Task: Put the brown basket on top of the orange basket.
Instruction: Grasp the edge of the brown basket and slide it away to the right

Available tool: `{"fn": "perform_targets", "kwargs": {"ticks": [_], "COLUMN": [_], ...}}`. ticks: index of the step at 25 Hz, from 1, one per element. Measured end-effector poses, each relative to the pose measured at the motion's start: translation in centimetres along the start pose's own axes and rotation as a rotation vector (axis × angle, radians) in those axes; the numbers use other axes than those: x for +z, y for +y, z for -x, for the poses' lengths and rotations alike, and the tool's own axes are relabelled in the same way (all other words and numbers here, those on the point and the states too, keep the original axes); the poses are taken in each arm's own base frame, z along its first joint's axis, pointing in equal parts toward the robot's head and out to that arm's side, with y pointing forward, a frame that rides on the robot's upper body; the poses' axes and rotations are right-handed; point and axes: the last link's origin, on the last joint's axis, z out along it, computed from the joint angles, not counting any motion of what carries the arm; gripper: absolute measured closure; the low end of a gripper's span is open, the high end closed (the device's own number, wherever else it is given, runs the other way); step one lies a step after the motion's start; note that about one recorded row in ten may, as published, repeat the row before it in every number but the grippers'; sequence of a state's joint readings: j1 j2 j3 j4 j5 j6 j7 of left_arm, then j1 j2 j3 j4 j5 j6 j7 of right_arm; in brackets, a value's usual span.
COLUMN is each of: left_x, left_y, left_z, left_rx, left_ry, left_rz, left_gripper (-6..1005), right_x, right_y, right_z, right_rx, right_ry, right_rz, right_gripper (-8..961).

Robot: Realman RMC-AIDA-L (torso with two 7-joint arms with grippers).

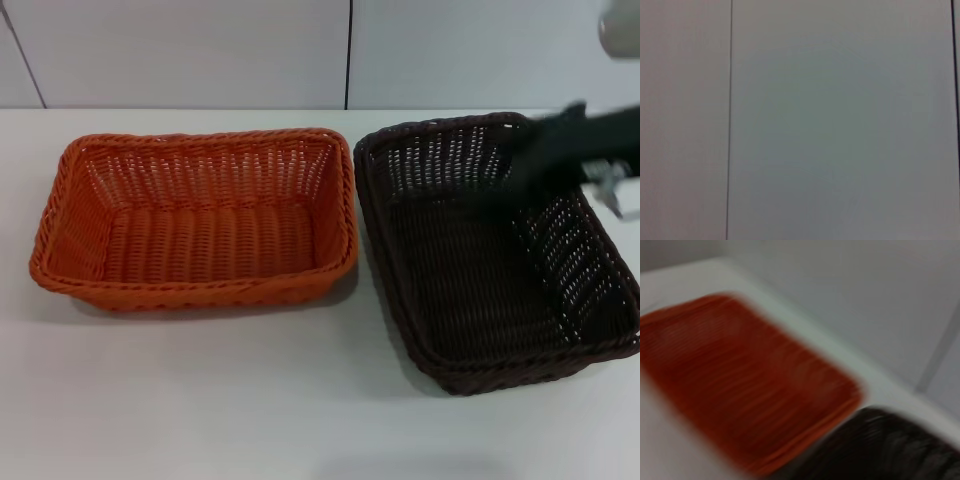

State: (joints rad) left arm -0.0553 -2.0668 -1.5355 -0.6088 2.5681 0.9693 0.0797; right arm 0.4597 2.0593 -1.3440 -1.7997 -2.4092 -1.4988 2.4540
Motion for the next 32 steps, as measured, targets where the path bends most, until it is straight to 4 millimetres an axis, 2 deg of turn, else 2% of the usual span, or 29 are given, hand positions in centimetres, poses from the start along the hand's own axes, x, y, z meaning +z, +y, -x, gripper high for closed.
{"fn": "perform_targets", "kwargs": {"ticks": [6, 15, 22, 32], "left_x": [0.2, 0.1, 0.0, 0.0], "left_y": [0.0, 0.1, 0.6, 1.0], "left_z": [0.6, 0.8, 0.9, 0.8], "left_rx": [-0.011, -0.028, -0.036, -0.040], "left_ry": [-0.024, -0.032, -0.037, -0.035], "left_rz": [-0.019, -0.028, -0.014, -0.001], "left_gripper": [208, 208, 208, 208], "right_x": [-2.1, -1.9, 0.0, 3.3], "right_y": [2.5, 2.3, 1.3, 1.4], "right_z": [-1.2, -3.4, -4.2, -4.5], "right_rx": [-0.169, -0.169, -0.160, -0.177], "right_ry": [0.112, 0.228, 0.322, 0.397], "right_rz": [0.261, 0.355, 0.351, 0.392], "right_gripper": [262, 261, 264, 261]}}
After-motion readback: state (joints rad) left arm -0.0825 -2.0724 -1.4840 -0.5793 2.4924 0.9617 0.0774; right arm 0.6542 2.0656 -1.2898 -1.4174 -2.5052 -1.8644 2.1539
